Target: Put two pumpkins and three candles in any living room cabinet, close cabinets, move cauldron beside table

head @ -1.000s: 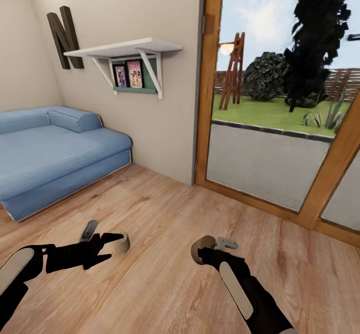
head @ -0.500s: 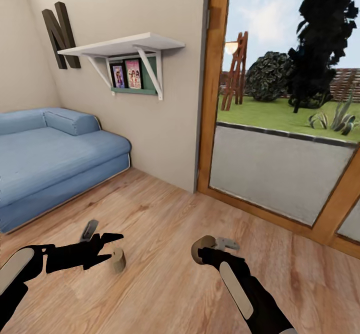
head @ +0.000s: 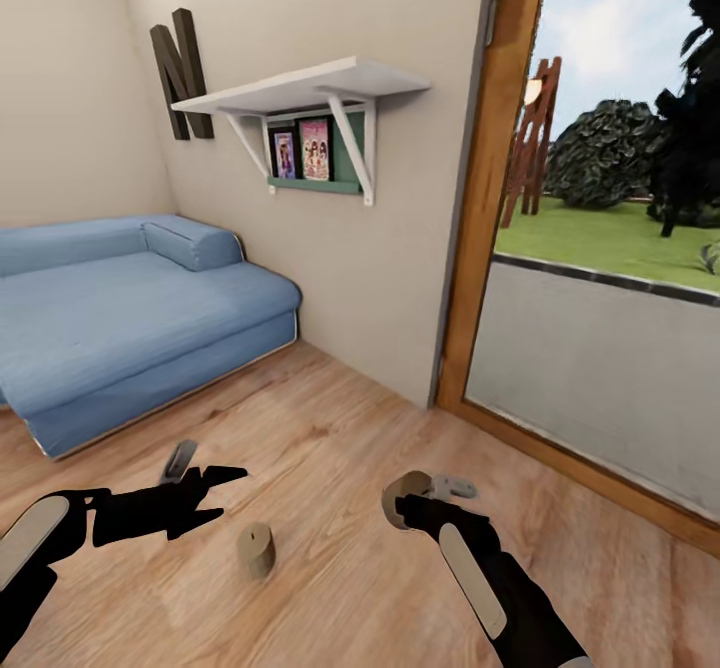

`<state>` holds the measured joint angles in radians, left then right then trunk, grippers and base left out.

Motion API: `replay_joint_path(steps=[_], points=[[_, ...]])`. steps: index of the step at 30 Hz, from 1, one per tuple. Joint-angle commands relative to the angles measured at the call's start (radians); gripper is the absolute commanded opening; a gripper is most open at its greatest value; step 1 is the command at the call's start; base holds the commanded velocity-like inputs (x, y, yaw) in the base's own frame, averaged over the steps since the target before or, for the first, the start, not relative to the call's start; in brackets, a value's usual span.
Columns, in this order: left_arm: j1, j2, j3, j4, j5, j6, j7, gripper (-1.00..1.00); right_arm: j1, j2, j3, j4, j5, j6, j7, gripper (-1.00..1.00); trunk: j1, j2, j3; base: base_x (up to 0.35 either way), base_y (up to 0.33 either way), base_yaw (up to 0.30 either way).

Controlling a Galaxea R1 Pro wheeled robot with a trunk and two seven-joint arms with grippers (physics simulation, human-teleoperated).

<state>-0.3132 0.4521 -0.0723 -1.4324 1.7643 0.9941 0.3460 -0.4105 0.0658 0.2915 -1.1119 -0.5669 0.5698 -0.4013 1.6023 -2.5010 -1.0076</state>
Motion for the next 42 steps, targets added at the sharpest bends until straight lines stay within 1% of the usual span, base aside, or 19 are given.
replay_joint_path(steps=[1, 16, 19, 24, 40, 42], points=[[-0.001, 0.000, -0.002, 0.000, 0.011, 0.000, 0.010, 1.00, -0.001, -0.001, 0.002, -0.003, -0.010, 0.001, -0.010, -1.00, 0.000, 0.000, -0.001, 0.332, 0.000, 0.140], [-0.001, 0.002, -0.001, 0.000, 0.011, 0.001, 0.008, 1.00, -0.001, -0.001, 0.001, -0.004, -0.010, 0.001, -0.010, -1.00, 0.000, 0.000, -0.001, 0.332, 0.000, 0.013], [-0.001, 0.002, -0.001, 0.000, 0.011, 0.001, 0.008, 1.00, -0.001, -0.001, 0.001, -0.004, -0.010, 0.001, -0.010, -1.00, 0.000, 0.000, -0.001, 0.333, 0.000, 0.119], [-0.001, 0.002, -0.003, 0.000, 0.011, 0.001, 0.008, 1.00, -0.001, 0.000, 0.002, -0.003, -0.010, 0.001, -0.011, -1.00, 0.000, 0.000, -0.001, 0.296, 0.000, 0.255], [-0.001, 0.000, -0.004, 0.000, 0.011, -0.001, 0.010, 1.00, -0.001, 0.001, 0.002, 0.000, -0.010, 0.001, -0.011, -1.00, 0.000, 0.000, -0.001, 0.028, 0.000, 0.291], [-0.001, -0.003, -0.005, 0.000, 0.004, -0.002, 0.012, 1.00, -0.001, 0.001, 0.002, -0.001, -0.010, 0.001, -0.011, -1.00, 0.000, 0.000, -0.001, 0.000, 0.000, 0.292]])
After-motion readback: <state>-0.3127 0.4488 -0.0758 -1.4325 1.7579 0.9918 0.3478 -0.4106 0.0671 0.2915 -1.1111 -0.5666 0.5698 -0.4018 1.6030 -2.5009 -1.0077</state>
